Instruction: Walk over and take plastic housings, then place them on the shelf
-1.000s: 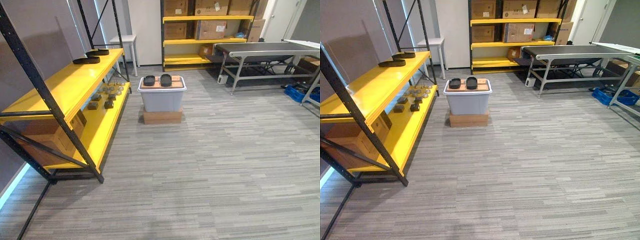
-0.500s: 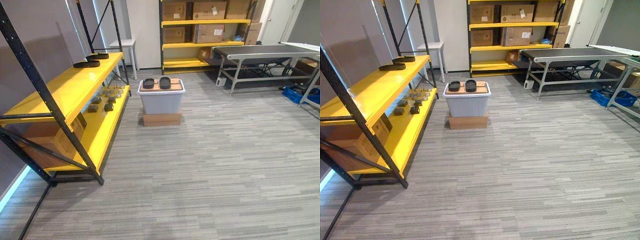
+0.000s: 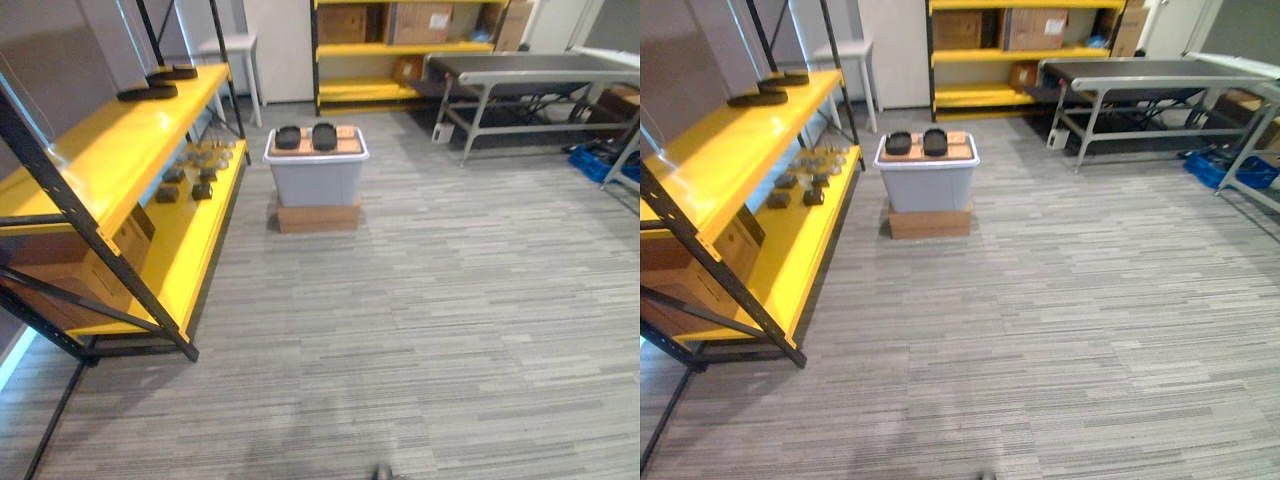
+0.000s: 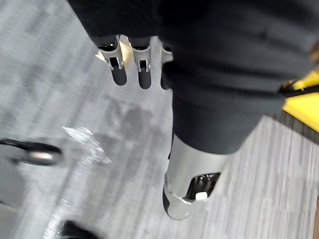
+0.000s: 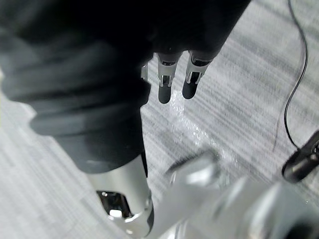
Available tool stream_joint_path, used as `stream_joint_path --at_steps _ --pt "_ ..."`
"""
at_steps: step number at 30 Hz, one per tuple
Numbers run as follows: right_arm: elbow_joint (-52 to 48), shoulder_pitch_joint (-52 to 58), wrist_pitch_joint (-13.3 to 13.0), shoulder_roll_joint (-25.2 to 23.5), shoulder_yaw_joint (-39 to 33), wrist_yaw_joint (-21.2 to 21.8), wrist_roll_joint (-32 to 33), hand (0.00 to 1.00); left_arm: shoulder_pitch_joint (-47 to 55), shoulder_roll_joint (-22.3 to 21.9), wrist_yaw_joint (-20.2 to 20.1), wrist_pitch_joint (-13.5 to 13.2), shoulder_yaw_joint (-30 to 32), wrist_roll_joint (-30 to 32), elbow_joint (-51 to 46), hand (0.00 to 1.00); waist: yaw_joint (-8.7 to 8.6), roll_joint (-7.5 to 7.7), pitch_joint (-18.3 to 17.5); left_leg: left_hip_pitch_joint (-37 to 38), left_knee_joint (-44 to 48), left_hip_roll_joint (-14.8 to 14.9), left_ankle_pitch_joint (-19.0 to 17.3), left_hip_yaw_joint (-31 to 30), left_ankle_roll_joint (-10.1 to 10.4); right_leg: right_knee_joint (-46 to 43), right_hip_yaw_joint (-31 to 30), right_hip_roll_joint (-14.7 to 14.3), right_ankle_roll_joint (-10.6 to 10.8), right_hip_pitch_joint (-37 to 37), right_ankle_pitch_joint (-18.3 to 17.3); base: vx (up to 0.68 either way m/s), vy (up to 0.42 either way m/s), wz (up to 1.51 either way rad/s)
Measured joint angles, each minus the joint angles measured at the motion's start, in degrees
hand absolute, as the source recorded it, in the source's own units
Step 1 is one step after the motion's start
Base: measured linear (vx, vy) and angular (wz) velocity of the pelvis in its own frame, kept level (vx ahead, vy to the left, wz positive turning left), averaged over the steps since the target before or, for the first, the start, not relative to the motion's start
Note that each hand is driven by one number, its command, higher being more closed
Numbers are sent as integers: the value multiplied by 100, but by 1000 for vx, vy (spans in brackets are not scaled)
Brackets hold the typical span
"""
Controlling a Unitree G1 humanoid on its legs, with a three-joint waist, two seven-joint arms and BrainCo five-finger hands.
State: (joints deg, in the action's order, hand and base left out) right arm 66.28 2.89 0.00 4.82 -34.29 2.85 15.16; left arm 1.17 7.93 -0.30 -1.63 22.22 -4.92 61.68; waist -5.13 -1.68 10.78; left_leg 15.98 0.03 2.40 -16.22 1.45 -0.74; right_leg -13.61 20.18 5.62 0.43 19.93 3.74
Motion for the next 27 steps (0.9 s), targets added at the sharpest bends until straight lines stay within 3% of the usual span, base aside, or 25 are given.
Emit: stream_joint_path --at_steps 1,2,3,4,5,6,7,8,10,11,12,13,14,15,16,17,18,19,21,22,23,24,25,26,27 --pt "15 45 0 10 -85 2 -1 0 -55 -23 -11 -4 4 57 34 0 -53 -60 -3 79 -43 102 -27 -67 -2 -149 -16 -83 -201 26 44 580 -260 74" --pt "9 23 -1 5 -175 2 -3 0 -90 -54 -17 -7 9 92 38 0 -60 -129 -11 128 -33 189 13 -122 58 -422 24 -153 -374 111 -226 808 -334 -4" --pt "-70 -41 -8 -135 -362 10 -8 0 -89 -105 -20 -10 298 188 22 0 47 -52 -6 105 543 306 125 -107 238 -1077 -28 -227 -702 139 -737 687 -275 -21" --pt "-84 -36 -8 -151 -400 11 -8 0 -84 -140 -18 -5 387 186 17 0 50 -55 -5 94 739 323 141 -108 267 -1121 -28 -252 -679 68 -830 816 -313 -21" --pt "-225 53 -4 -216 -400 9 -9 0 -48 -286 -3 4 630 182 -50 0 35 -75 7 -177 1902 395 263 -112 472 -1043 6 -322 -658 -363 -1089 672 -207 15" --pt "-463 190 -8 -307 -380 9 -1 0 11 -508 -5 3 849 145 -253 0 39 -128 5 -912 3947 541 1035 -208 1018 -683 51 -450 -640 -992 -1281 672 -207 16" --pt "-491 204 -9 -322 -376 9 0 0 30 -559 -5 1 881 118 -289 0 48 -147 -3 -1096 4323 585 1327 -217 1120 -616 39 -490 -643 -1112 -1310 645 -170 -3" --pt "-512 190 -6 -355 -337 1 2 0 101 -703 -17 8 967 24 -439 0 135 -188 -20 -1811 5781 771 1465 -147 1177 -322 -58 -663 -673 -1516 -1395 359 -79 -27" --pt "-545 133 -4 -471 -245 -5 0 0 160 -754 -7 16 1019 -77 -498 0 342 -167 -11 -2665 6948 816 1310 -34 1073 198 -345 -829 -678 -2175 -1417 628 -99 -68" --pt "-648 113 3 -525 -149 -18 -17 0 259 -796 -7 15 1014 -182 -582 0 496 -125 8 -3141 7010 755 1024 84 834 523 -594 -839 -676 -2577 -1417 678 -38 -92" --pt "-680 93 4 -548 -141 -30 -25 0 338 -839 -10 15 1009 -222 -626 0 597 -91 19 -3382 6874 734 848 143 724 661 -751 -825 -675 -2750 -1416 583 55 -121" --pt "-686 -42 12 -558 -146 -51 -26 0 484 -899 -16 16 1005 -332 -650 0 762 -81 21 -3749 6318 667 530 219 622 881 -1068 -732 -612 -3030 -1450 692 132 -136" --pt "-705 -167 15 -555 -140 -56 -26 0 620 -925 -27 23 998 -397 -643 0 850 -22 35 -3989 5323 541 419 233 577 983 -1330 -522 -382 -3264 -1585 572 165 -130" --pt "-723 -197 13 -543 -134 -56 -26 0 703 -934 -27 27 996 -400 -644 0 884 6 23 -4072 4681 500 431 247 574 1045 -1401 -414 -267 -3380 -1657 569 227 -101" --pt "-755 -215 10 -509 -79 -66 -25 0 830 -958 -15 24 998 -427 -653 0 937 38 6 -4106 3275 479 552 355 473 1185 -1522 -198 -65 -3632 -1835 610 293 -58" --pt "-826 -167 7 -476 -50 -101 -24 0 930 -967 -2 26 1007 -461 -652 0 946 65 -27 -4187 2573 482 979 527 403 1289 -1520 -28 19 -3957 -2070 648 317 -42" --pt "-846 -111 5 -478 -44 -125 -24 0 1010 -943 7 26 1015 -473 -651 0 980 161 -128 -4190 2724 441 1221 690 280 1286 -1521 89 32 -4068 -2144 739 338 0" --pt "-829 -18 3 -534 -78 -140 -25 0 1003 -940 15 23 1073 -506 -646 0 981 288 -324 -4271 2988 264 1286 761 22 1069 -1473 292 7 -4039 -2070 815 352 10" --pt "-747 -23 4 -571 -398 -127 -31 0 939 -946 20 5 1260 -516 -637 0 1067 406 -426 -4160 3297 -60 1203 574 -312 8 -1576 534 329 -3767 -1836 847 372 20" --pt "-630 5 4 -654 -856 -126 -55 0 959 -897 30 -2 1461 -526 -584 0 1064 619 -452 -3756 3356 -324 910 625 -398 -1011 -1768 762 613 -3639 -1505 842 345 43" --pt "-593 77 5 -727 -1252 -131 -149 0 963 -861 52 9 1471 -579 -517 0 1022 698 -470 -3282 3251 -539 657 581 -510 -2450 -2143 845 1081 -3207 -669 822 302 48" --pt "-596 141 5 -733 -1242 -125 -180 0 962 -849 53 13 1489 -608 -514 0 1021 705 -462 -3018 3162 -621 561 534 -549 -3317 -2311 855 1224 -2884 -241 887 242 53" --pt "-586 257 11 -731 -1156 -104 -253 0 955 -863 50 22 1491 -627 -508 0 959 704 -457 -2415 2883 -749 444 396 -584 -4699 -2286 913 1226 -2290 -103 705 147 41" --pt "-582 317 20 -732 -1112 -93 -271 0 955 -874 50 22 1495 -626 -502 0 917 679 -462 -2080 2667 -791 422 300 -598 -5194 -2159 977 1202 -2015 -118 835 134 61" --pt "-591 476 56 -743 -1048 -57 -330 0 892 -930 48 33 1519 -626 -475 0 830 539 -468 -1231 2034 -739 404 41 -628 -5756 -1722 1052 843 -1356 -345 559 49 58"
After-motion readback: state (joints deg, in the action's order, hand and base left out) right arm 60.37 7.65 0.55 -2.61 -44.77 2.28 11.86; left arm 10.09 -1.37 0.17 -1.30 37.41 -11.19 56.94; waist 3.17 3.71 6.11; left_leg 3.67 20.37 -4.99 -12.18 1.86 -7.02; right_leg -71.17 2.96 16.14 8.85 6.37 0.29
